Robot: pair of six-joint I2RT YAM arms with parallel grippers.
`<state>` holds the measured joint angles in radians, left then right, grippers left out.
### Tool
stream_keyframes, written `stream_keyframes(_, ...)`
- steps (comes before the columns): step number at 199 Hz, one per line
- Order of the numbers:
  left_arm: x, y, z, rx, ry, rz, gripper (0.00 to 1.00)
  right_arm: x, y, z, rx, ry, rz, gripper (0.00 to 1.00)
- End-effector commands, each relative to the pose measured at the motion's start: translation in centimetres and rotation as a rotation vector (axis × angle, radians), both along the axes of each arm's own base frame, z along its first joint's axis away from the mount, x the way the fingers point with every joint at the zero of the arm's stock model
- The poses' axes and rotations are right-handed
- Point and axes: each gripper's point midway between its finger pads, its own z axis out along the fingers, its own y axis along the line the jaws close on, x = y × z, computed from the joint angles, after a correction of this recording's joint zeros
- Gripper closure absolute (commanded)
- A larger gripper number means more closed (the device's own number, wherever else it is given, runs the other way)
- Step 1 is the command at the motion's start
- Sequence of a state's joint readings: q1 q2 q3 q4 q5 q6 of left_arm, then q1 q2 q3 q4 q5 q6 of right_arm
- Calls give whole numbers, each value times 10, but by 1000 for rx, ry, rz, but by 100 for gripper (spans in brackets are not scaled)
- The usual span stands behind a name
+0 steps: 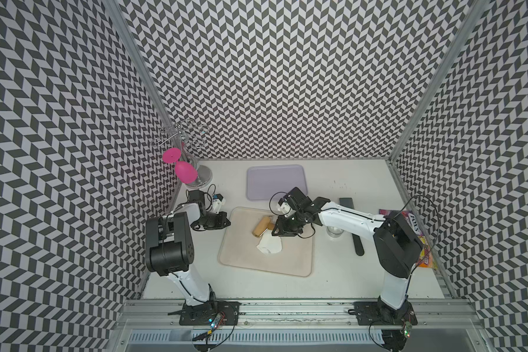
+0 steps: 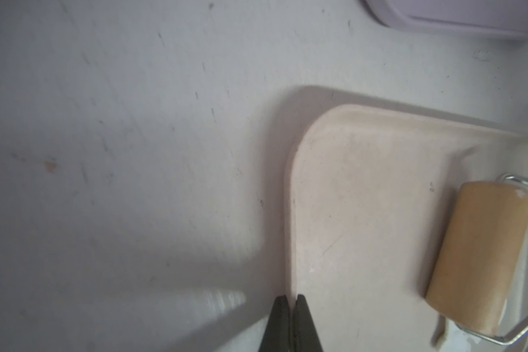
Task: Roll out the dumpling wrappers from the dough
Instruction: Flatten out the dough on the work surface.
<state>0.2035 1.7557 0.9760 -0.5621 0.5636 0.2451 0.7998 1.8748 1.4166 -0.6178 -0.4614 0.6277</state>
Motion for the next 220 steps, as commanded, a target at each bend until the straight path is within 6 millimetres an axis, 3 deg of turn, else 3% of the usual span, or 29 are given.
stream_keyframes(1,3,-6,17,-49,-49,-17,100,5,-4,37,-50,-113,28,100)
stream_keyframes(14,3,-6,16,-47,-46,-16,100,0,-5,52,-33,-133,56,100)
stream_keyframes(35,3,-6,16,-48,-46,-17,100,-16,-17,54,-55,-117,111,100)
stream_keyframes(59,3,-6,16,-50,-46,-17,100,-29,-36,42,-107,-108,129,100)
stream_keyframes(84,3,-6,15,-51,-43,-16,100,-39,-43,30,-116,-87,145,100)
stream_keyframes(116,3,-5,15,-48,-42,-15,100,-46,-59,0,-171,-51,132,100)
stream_keyframes(164,4,-3,14,-41,-40,-9,100,-74,-132,-56,-297,131,-13,100)
stream_keyframes(197,4,-3,14,-38,-41,-6,100,-101,-168,-76,-340,229,-72,100)
stream_keyframes(220,4,-3,15,-42,-44,-7,100,-106,-189,-81,-386,257,-116,100)
